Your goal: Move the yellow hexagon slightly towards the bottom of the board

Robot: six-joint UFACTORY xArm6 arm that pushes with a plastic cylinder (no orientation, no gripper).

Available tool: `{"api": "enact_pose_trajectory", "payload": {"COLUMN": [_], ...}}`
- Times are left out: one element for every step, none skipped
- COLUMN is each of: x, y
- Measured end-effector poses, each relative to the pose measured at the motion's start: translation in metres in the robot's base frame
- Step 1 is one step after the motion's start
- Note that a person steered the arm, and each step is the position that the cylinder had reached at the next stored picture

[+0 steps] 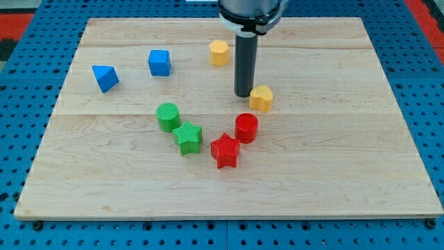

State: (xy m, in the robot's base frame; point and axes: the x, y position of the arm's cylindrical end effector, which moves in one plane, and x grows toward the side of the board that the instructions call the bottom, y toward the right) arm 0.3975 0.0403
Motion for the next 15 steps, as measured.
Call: {"api": "enact_pose_trajectory", "payload": {"x": [-0.015,-0.029,-0.05,-0.055,-0.054,-0.051,-0.028,-0.01,0.034,0.046,0.031,0.012,0.004,-0.054,-0.093], "y": [0.003,0.004,0.011,0.016,0.021,0.032,0.058,0.087,0.111,0.07,0.057,0.051,0.091,0.1,0.1]}}
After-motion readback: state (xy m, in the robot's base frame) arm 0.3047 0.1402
